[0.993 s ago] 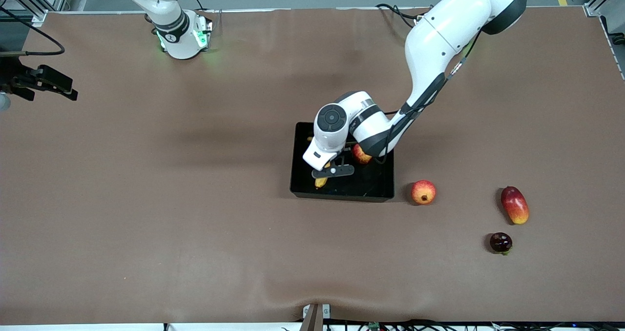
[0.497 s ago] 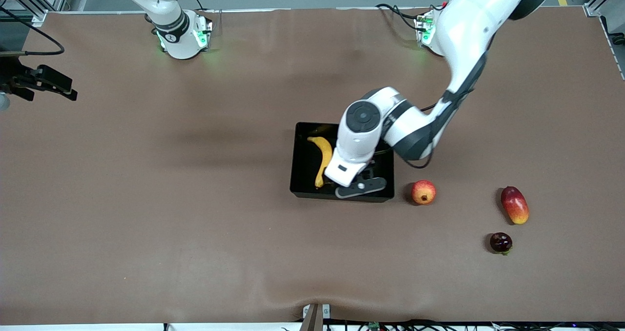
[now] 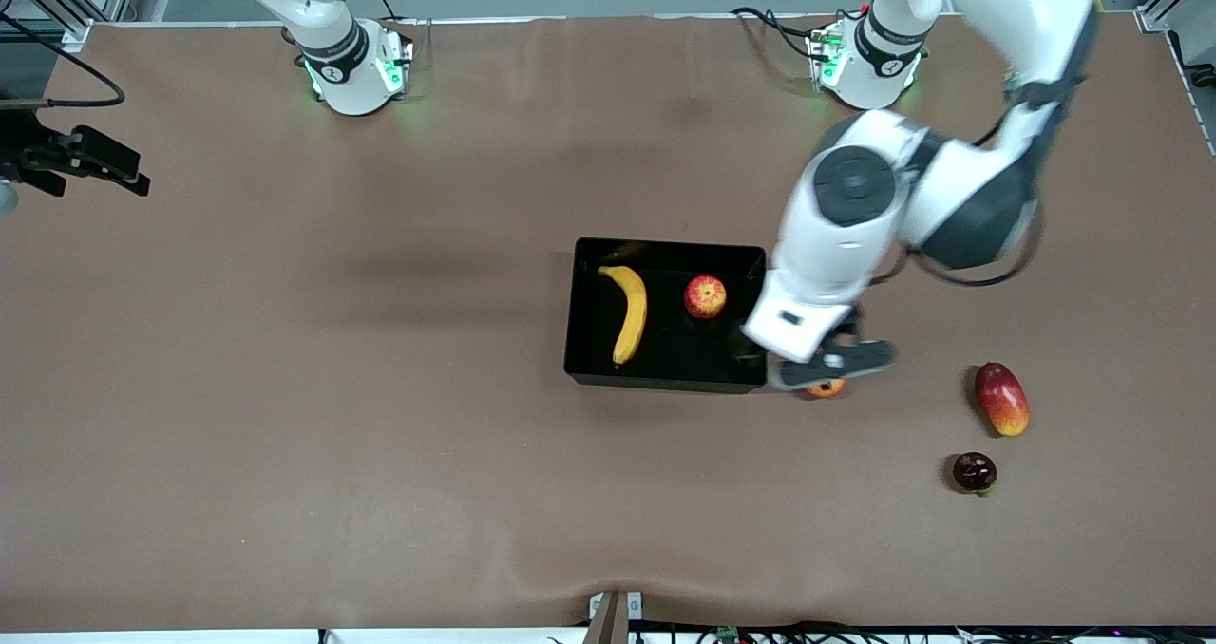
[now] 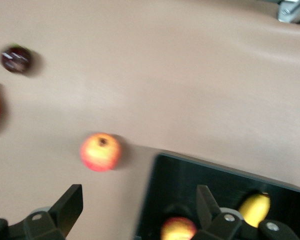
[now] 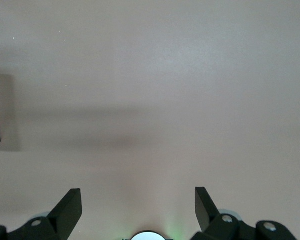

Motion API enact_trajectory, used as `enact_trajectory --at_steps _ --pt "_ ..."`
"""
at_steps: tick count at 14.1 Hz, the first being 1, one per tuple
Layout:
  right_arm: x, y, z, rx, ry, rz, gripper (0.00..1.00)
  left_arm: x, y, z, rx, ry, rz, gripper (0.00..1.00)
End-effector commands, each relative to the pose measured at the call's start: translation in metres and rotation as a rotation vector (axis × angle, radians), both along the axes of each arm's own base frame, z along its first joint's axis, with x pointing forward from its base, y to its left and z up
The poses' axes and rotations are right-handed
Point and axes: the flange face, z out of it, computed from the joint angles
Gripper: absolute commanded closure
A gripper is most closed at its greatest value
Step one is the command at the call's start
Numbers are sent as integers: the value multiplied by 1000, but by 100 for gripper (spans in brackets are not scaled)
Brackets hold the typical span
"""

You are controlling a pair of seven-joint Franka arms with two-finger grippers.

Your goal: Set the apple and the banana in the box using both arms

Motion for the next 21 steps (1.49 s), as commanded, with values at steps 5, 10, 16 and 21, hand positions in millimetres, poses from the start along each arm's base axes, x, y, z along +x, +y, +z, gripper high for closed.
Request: enact_trajectory --at_steps 5,10,16,21 --pt "1 2 4 -10 1 -7 0 -2 110 73 11 40 -93 0" --pt "1 -1 4 -10 6 -11 0 -21 155 114 57 72 -123 0" --pt "1 -4 4 -10 3 -19 0 -45 171 150 37 86 -129 0" --pt "1 -1 4 -10 3 -11 0 -64 181 171 21 100 -169 0"
